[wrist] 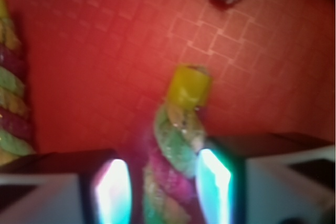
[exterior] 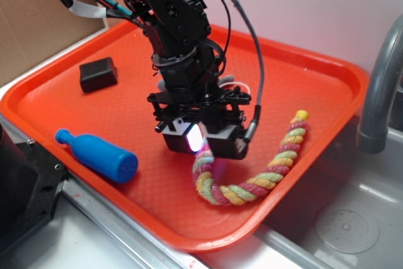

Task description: Grab the multicolored rope.

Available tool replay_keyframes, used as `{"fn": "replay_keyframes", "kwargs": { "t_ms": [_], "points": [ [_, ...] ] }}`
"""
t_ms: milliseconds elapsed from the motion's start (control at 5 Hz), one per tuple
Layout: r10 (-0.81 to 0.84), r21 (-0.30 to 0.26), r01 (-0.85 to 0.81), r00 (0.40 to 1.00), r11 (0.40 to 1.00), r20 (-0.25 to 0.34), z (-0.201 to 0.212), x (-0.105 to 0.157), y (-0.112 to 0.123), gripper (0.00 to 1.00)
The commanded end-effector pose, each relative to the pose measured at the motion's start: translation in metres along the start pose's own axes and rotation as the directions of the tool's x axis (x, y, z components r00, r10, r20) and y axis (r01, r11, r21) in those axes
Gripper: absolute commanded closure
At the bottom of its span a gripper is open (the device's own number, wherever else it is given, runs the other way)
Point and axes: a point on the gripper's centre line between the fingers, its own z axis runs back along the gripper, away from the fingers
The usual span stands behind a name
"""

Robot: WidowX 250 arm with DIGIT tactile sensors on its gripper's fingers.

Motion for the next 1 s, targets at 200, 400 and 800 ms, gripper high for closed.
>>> {"fn": "replay_keyframes", "kwargs": {
  "t_ms": [200, 400, 800],
  "points": [
    [-0.235, 0.007, 0.234, 0.972, 0.972, 0.034, 0.086, -0.011, 0.011, 1.00],
    [-0.278, 0.031, 0.276, 0.952, 0.961, 0.131, 0.144, -0.008, 0.036, 1.00],
    [-0.194, 0.058, 0.185, 0.954, 0.981, 0.229, 0.231, 0.007, 0.061, 1.00]
  ]
}}
